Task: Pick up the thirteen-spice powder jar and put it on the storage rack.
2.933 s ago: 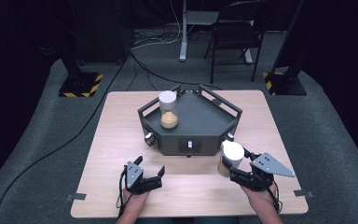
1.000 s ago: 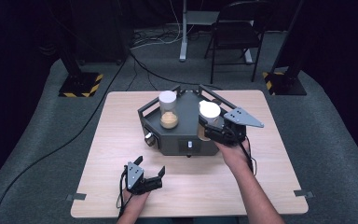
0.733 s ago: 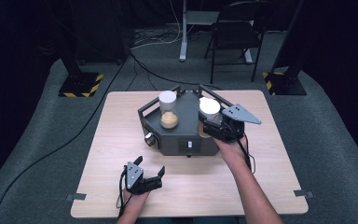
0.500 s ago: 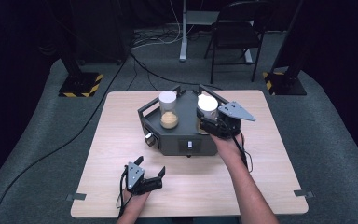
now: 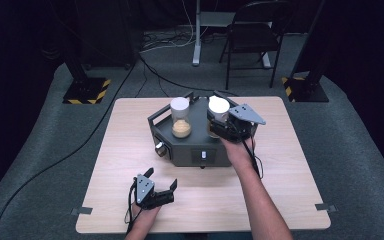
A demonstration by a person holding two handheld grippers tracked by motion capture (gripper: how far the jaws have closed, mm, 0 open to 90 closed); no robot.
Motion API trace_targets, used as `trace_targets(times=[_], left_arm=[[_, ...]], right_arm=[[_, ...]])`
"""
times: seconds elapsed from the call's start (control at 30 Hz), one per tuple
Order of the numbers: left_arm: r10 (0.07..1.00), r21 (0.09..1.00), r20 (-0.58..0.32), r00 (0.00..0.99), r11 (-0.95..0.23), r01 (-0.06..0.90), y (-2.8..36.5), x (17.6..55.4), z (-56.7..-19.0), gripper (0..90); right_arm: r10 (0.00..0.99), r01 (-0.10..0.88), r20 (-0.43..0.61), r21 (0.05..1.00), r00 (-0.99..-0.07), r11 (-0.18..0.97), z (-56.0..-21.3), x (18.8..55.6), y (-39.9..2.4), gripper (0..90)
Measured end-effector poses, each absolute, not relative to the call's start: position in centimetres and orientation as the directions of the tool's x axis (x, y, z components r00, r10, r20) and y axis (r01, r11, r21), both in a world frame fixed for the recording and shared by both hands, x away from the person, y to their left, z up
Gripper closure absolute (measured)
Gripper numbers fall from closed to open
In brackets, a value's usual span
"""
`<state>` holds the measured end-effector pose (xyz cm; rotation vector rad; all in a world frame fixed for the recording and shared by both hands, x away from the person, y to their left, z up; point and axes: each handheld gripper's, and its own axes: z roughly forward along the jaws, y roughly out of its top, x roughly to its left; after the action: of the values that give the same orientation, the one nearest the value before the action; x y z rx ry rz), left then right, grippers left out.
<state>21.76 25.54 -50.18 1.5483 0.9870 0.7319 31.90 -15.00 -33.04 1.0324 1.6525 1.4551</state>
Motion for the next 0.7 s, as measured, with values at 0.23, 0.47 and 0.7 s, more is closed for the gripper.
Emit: trace_targets(times=[0.23,0.47,0.7], left_arm=[[0.885,0.978,-0.048,0.464,-0.054,0.204,25.5,21.8,-50.2,2.1],[0.885,0.978,-0.049,0.463,-0.052,0.204,25.5,21.7,-50.2,2.1],[0.885,0.978,-0.045,0.464,-0.057,0.203,25.5,21.7,-50.2,2.1]], right_arm=[[0.899,0.121,-0.007,0.990,-0.439,0.067,-33.5,32.9,-14.4,29.8],[0.902,0.141,-0.014,0.987,-0.432,0.083,-33.7,33.5,-13.7,29.8],[0.904,0.160,-0.028,0.981,-0.426,0.106,-34.0,33.6,-13.4,29.8]])
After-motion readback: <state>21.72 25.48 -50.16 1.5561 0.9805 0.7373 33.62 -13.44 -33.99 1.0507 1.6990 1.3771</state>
